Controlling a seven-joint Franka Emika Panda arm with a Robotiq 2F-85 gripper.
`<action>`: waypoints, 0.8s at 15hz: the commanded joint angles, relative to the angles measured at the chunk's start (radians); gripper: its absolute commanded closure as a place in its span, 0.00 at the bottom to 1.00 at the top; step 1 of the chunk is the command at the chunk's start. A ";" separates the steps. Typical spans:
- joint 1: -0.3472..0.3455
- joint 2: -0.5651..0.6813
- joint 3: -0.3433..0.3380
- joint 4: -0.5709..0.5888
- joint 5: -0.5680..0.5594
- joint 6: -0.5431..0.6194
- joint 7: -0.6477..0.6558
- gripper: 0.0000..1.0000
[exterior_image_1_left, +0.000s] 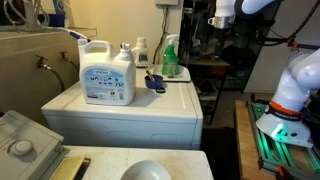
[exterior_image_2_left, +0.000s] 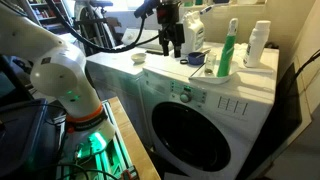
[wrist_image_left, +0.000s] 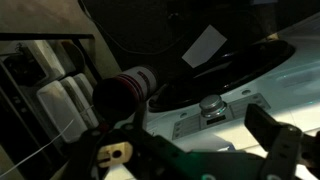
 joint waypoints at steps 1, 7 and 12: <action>0.018 0.001 -0.015 0.002 -0.009 -0.005 0.008 0.00; 0.140 0.006 0.009 -0.026 0.133 -0.011 -0.064 0.00; 0.281 0.138 0.135 0.020 0.359 0.149 0.084 0.00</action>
